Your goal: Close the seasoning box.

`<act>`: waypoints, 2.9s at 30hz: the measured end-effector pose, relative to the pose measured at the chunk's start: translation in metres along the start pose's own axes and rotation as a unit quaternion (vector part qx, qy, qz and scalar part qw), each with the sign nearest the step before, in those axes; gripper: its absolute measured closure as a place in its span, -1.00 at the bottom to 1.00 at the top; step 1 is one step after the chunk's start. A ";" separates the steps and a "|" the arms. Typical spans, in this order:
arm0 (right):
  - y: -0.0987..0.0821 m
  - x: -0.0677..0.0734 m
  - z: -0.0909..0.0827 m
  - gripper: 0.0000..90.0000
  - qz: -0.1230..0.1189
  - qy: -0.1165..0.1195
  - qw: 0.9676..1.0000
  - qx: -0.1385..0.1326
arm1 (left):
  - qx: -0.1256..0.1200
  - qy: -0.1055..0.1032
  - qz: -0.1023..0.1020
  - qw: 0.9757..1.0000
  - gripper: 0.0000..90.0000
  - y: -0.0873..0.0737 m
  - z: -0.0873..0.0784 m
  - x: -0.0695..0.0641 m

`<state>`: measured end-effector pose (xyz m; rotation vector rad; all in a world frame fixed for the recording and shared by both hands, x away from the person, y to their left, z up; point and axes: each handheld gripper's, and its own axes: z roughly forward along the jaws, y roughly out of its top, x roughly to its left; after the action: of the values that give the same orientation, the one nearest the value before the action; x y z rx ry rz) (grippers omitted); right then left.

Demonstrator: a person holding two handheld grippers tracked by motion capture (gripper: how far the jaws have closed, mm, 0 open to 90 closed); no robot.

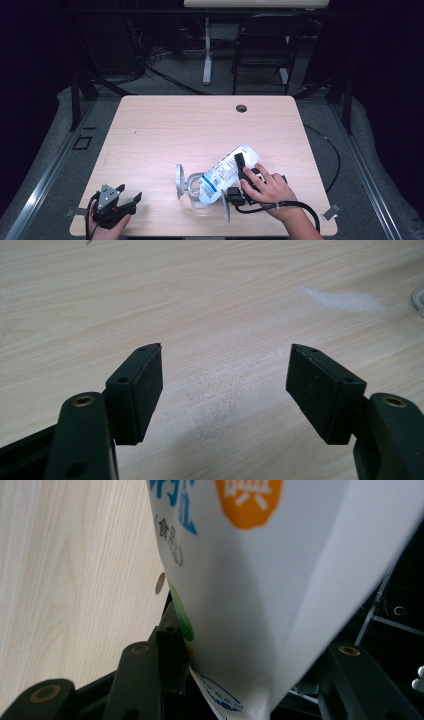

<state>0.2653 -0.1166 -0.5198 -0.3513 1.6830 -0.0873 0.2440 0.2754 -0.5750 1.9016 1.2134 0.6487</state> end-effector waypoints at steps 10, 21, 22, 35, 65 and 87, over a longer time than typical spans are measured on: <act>0.000 0.000 0.000 0.17 -0.002 0.000 1.000 -0.001 | 0.002 -0.001 0.000 1.000 -0.30 0.000 0.000 0.000; 0.000 0.000 0.000 0.17 -0.006 0.001 1.000 -0.001 | 0.001 0.000 0.000 1.000 -0.30 0.000 0.000 0.000; 0.000 0.000 0.000 0.17 -0.007 0.001 1.000 -0.001 | 0.002 0.000 0.002 1.000 -0.30 0.000 0.000 0.000; 0.000 -0.001 0.000 0.18 -0.012 0.002 1.000 -0.003 | 0.002 0.000 0.001 1.000 -0.30 0.000 0.000 0.000; 0.000 -0.003 0.001 0.20 -0.022 0.002 1.000 -0.007 | 0.001 -0.001 0.002 1.000 -0.30 0.000 0.000 -0.001; -0.001 -0.001 0.002 0.22 -0.022 0.003 1.000 -0.008 | 0.001 -0.002 0.001 1.000 -0.30 0.000 0.000 -0.001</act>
<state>0.2671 -0.1170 -0.5188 -0.4010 1.6838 -0.1067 0.2438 0.2747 -0.5751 1.9063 1.2100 0.6453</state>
